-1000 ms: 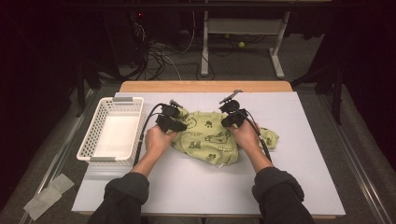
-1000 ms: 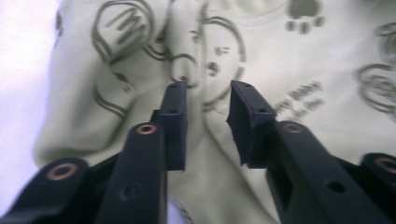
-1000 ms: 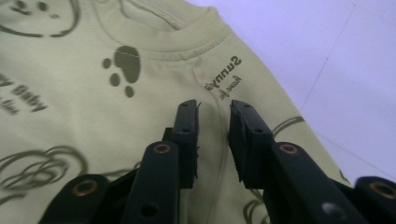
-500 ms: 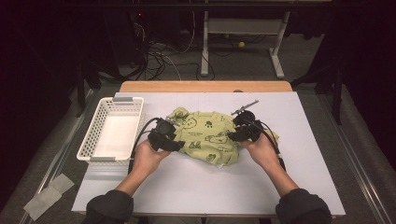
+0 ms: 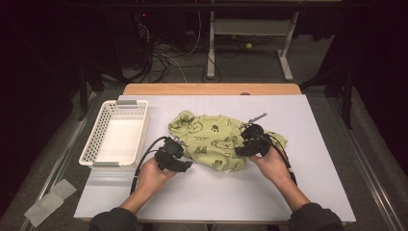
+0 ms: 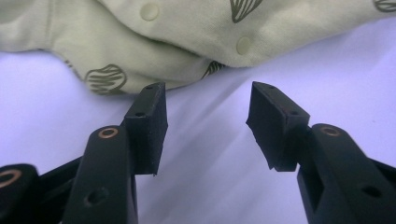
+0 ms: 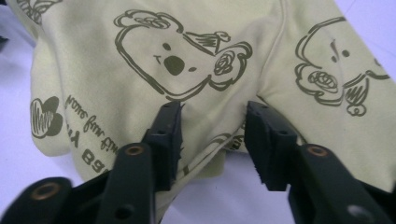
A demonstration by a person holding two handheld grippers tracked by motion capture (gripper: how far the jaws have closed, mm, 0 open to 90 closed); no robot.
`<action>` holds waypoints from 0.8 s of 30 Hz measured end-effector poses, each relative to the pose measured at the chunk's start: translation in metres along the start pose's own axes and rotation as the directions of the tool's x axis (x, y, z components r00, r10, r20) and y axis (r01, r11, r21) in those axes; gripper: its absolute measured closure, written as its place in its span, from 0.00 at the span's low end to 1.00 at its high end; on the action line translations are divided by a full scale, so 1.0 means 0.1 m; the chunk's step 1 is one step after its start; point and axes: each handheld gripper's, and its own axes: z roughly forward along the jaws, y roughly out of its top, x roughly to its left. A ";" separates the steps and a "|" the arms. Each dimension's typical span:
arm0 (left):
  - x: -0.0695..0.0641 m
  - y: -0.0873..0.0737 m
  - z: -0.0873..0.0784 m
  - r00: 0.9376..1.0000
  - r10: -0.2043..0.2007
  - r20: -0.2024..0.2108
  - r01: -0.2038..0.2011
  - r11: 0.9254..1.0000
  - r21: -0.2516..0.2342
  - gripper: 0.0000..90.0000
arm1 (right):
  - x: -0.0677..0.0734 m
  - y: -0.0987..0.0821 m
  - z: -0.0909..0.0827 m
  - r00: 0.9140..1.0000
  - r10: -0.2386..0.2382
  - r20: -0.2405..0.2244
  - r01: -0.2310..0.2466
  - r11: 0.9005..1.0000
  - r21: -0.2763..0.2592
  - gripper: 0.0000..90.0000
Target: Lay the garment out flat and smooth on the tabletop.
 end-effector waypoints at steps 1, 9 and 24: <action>0.00 0.01 0.03 1.000 -0.003 0.005 0.003 1.000 0.005 0.51 | 0.00 -0.01 0.01 1.000 -0.002 -0.003 0.002 1.000 0.004 0.76; 0.02 0.03 0.03 0.999 -0.001 0.048 0.002 1.000 -0.028 0.85 | 0.05 -0.01 -0.01 0.999 -0.047 0.009 0.047 0.999 -0.003 0.96; 0.09 0.23 -0.40 1.000 0.012 -0.003 -0.012 0.995 -0.096 0.95 | -0.19 0.30 -0.17 0.989 -0.025 0.149 0.034 0.998 -0.056 0.96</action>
